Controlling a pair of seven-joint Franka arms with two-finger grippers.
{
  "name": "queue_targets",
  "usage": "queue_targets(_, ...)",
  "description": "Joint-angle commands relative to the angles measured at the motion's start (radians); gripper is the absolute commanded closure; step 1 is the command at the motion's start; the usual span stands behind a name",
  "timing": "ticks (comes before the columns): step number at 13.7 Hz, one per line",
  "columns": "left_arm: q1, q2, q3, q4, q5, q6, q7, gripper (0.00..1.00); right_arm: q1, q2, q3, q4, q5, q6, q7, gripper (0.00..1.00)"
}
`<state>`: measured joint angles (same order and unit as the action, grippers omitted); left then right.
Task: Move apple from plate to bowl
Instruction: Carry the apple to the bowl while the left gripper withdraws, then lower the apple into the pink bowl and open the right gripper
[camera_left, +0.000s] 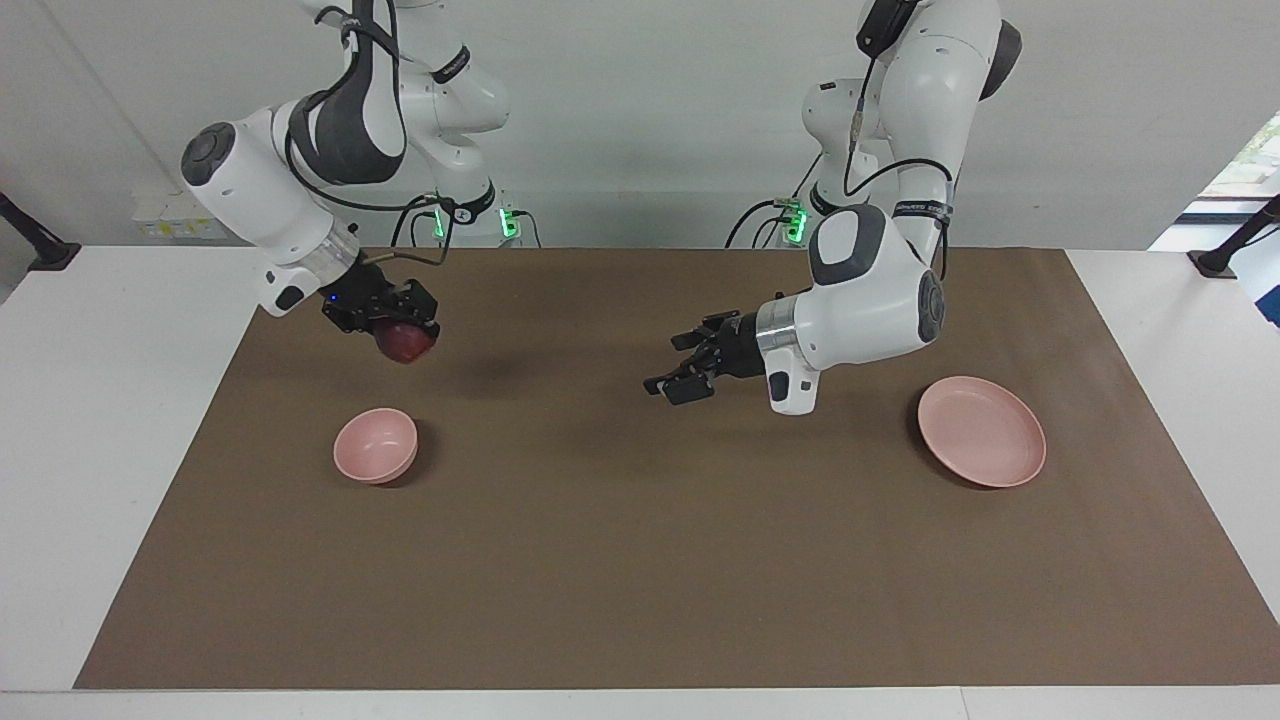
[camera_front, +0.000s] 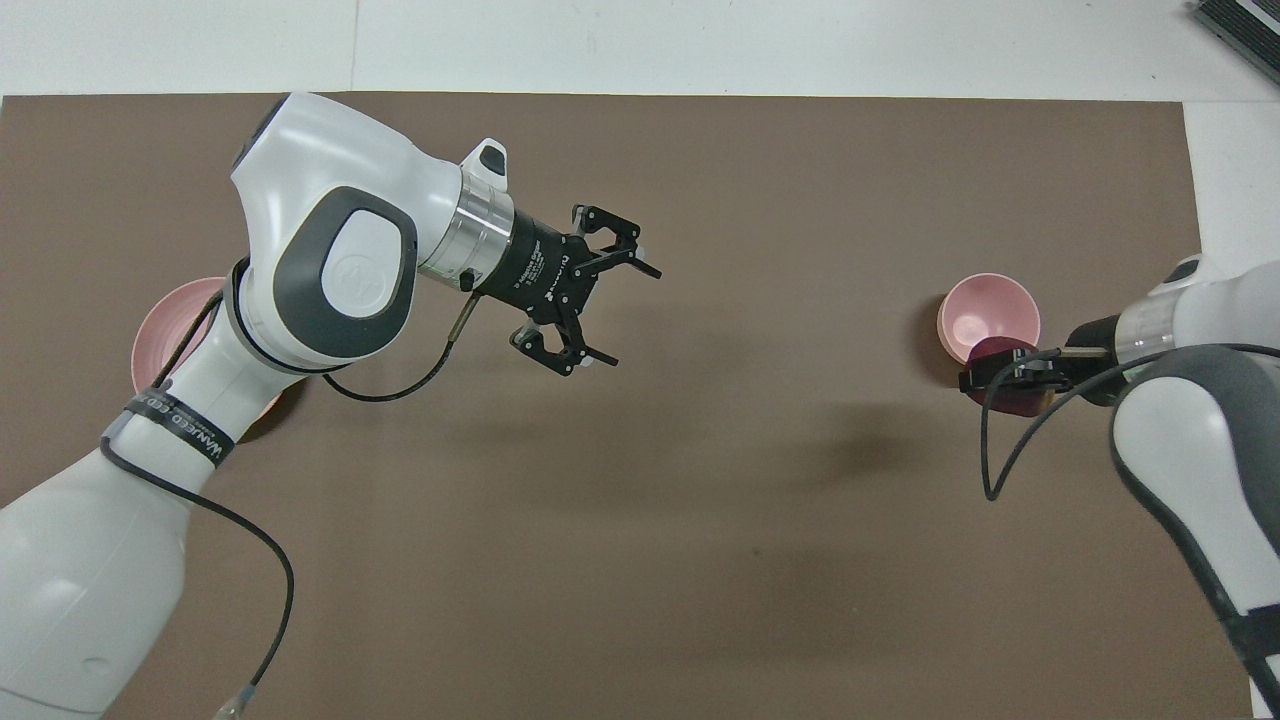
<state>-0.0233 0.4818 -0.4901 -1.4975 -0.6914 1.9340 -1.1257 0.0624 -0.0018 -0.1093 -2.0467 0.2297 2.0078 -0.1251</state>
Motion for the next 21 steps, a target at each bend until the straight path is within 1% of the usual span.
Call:
queue_targets(1,0.043,-0.022,0.001,-0.006,0.103,-0.068,0.119,0.00,0.002,0.098,0.002,0.062,-0.094,0.100,-0.079,1.00)
queue_targets(2,0.069,-0.022,-0.002,-0.006,0.172,-0.084,0.165,0.00,0.000,0.142,0.002,0.091,-0.108,0.107,-0.108,1.00)
queue_targets(3,0.083,-0.023,-0.004,-0.004,0.214,-0.089,0.216,0.00,-0.012,0.170,0.002,0.106,-0.115,0.124,-0.140,1.00)
queue_targets(5,0.109,-0.029,-0.005,0.002,0.336,-0.087,0.323,0.00,-0.026,0.189,0.000,0.099,-0.121,0.146,-0.172,1.00)
queue_targets(7,0.115,-0.034,0.002,0.054,0.478,-0.087,0.444,0.00,-0.042,0.212,0.000,0.099,-0.144,0.155,-0.174,1.00)
queue_targets(9,0.135,-0.052,0.004,0.059,0.602,-0.086,0.567,0.00,-0.047,0.232,0.000,0.096,-0.151,0.192,-0.176,1.00)
queue_targets(10,0.147,-0.061,0.002,0.059,0.643,-0.080,0.620,0.00,-0.047,0.243,0.000,0.103,-0.153,0.195,-0.176,1.00)
queue_targets(13,0.201,-0.097,0.001,0.057,0.733,-0.078,0.776,0.00,-0.049,0.278,0.000,0.111,-0.153,0.262,-0.176,1.00)
queue_targets(15,0.235,-0.135,0.001,0.051,0.795,-0.084,0.802,0.00,-0.049,0.304,0.000,0.119,-0.153,0.279,-0.174,1.00)
queue_targets(16,0.258,-0.137,0.001,0.052,0.806,-0.081,0.804,0.00,-0.049,0.312,0.000,0.117,-0.150,0.282,-0.174,1.00)
queue_targets(18,0.310,-0.175,0.002,0.046,0.796,-0.084,0.807,0.00,-0.047,0.312,0.000,0.112,-0.150,0.279,-0.171,1.00)
queue_targets(19,0.318,-0.195,0.002,0.031,0.794,-0.086,0.804,0.00,-0.047,0.315,0.000,0.112,-0.150,0.279,-0.171,0.99)
queue_targets(20,0.321,-0.209,0.002,0.007,0.794,-0.084,0.805,0.00,-0.049,0.318,0.000,0.112,-0.150,0.281,-0.171,0.86)
queue_targets(21,0.322,-0.232,0.002,-0.015,0.796,-0.081,0.813,0.00,-0.047,0.319,0.000,0.112,-0.150,0.279,-0.171,0.70)
